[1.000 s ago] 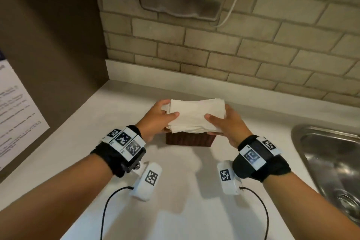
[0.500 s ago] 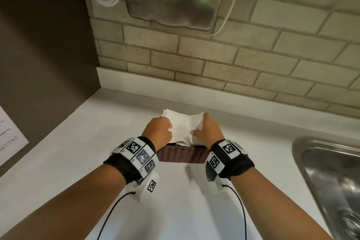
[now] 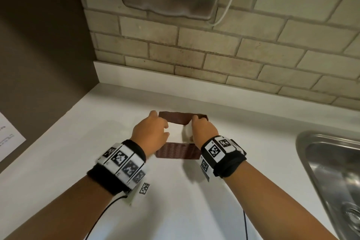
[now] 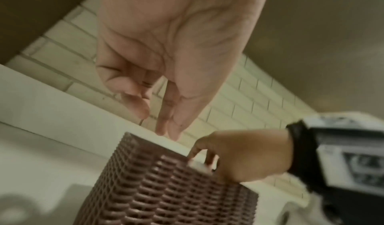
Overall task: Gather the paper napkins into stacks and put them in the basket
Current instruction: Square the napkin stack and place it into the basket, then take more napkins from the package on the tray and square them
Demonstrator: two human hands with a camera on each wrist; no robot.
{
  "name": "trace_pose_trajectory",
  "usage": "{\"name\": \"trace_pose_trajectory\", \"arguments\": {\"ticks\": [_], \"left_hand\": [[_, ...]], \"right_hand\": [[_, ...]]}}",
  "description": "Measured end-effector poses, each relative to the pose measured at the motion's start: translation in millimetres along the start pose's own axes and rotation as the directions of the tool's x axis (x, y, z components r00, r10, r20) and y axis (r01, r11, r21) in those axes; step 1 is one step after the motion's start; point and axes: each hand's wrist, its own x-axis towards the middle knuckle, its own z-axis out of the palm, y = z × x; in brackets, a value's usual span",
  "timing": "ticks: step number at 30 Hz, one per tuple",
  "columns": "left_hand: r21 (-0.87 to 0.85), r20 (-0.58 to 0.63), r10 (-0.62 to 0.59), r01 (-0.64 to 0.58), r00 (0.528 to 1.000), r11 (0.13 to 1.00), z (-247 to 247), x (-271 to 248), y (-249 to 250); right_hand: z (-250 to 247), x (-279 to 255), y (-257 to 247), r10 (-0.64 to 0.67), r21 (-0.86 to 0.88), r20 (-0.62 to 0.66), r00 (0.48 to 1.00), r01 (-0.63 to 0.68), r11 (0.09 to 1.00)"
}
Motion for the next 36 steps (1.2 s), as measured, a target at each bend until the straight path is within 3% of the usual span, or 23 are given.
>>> {"name": "trace_pose_trajectory", "arguments": {"ticks": [4, 6, 8, 10, 14, 17, 22, 27, 31, 36], "left_hand": [[-0.087, -0.029, 0.001, -0.003, 1.0, 0.996, -13, -32, -11], [-0.127, -0.003, 0.008, -0.008, 1.0, 0.992, -14, -47, -13], [-0.169, 0.003, 0.017, -0.016, 1.0, 0.986, -13, -58, -13], [-0.206, -0.006, 0.02, -0.021, 1.0, 0.978, -10, -67, -13], [-0.269, -0.001, 0.01, -0.01, 1.0, 0.963, 3, -80, -15], [-0.302, 0.023, 0.006, 0.001, 1.0, 0.953, 14, -87, -12], [-0.376, 0.07, 0.017, 0.011, 0.997, 0.926, 18, -100, 0], [-0.424, 0.06, -0.002, 0.027, 0.998, 0.905, 25, -118, 13], [-0.451, 0.076, -0.025, 0.057, 0.997, 0.891, 36, -135, 18], [-0.469, 0.08, -0.065, 0.095, 0.995, 0.878, 40, -165, 17]], "right_hand": [[-1, -3, -4, -0.157, -0.255, -0.234, 0.96, 0.095, 0.962], [-1, 7, -8, -0.241, -0.252, -0.113, 0.964, 0.206, 0.945], [1, 18, -11, -0.223, -0.143, 0.118, 0.968, 0.238, 0.961], [2, 26, -13, -0.226, -0.079, 0.278, 0.934, 0.257, 0.963], [6, 37, -16, -0.213, -0.061, 0.348, 0.913, 0.249, 0.967], [9, 38, -18, -0.201, -0.072, 0.334, 0.921, 0.238, 0.969], [-2, 23, -14, -0.299, -0.002, 0.283, 0.911, 0.312, 0.95], [-24, -11, -16, -0.285, 0.229, 0.03, 0.958, 0.271, 0.935], [-27, -51, -19, -0.384, 0.245, -0.04, 0.922, 0.382, 0.891], [-14, -101, -26, -0.466, 0.257, -0.018, 0.884, 0.455, 0.853]]}}
